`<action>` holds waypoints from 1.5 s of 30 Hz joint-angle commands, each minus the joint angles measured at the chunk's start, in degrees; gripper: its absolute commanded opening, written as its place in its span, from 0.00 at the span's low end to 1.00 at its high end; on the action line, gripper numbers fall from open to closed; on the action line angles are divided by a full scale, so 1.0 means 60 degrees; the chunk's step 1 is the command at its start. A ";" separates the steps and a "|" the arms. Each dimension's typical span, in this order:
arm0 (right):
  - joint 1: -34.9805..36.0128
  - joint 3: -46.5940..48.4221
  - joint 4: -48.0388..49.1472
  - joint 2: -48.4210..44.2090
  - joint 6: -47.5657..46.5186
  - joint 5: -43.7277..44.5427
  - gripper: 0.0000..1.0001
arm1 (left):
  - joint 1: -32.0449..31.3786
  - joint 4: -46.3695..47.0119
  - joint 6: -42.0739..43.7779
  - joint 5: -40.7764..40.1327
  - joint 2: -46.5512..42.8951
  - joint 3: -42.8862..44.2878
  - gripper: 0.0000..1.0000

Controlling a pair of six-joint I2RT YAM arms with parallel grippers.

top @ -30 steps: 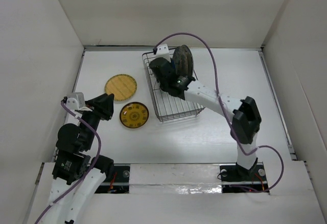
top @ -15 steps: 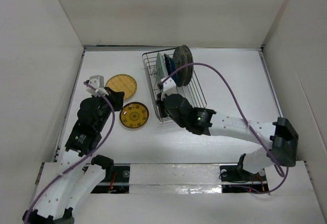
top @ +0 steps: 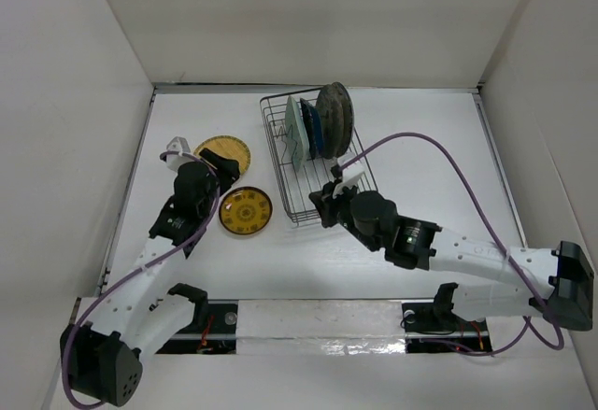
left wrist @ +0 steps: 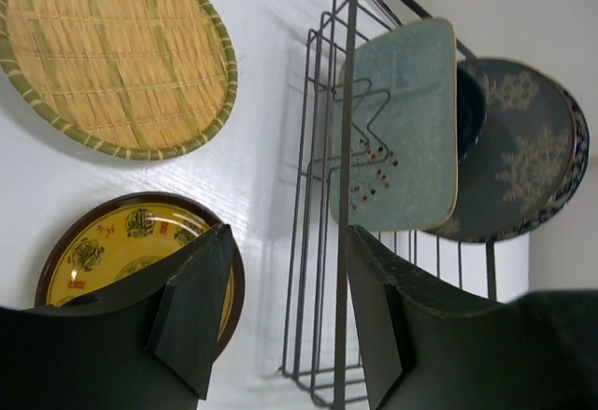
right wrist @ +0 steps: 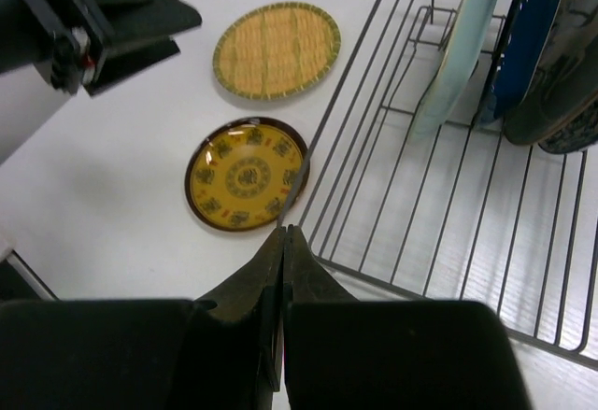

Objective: Load the plates into the dish rack

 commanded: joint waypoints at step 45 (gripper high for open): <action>-0.0735 -0.1159 0.0918 -0.1343 0.0261 -0.0936 0.25 | 0.4797 0.7788 -0.3375 0.3901 0.8021 -0.0972 0.00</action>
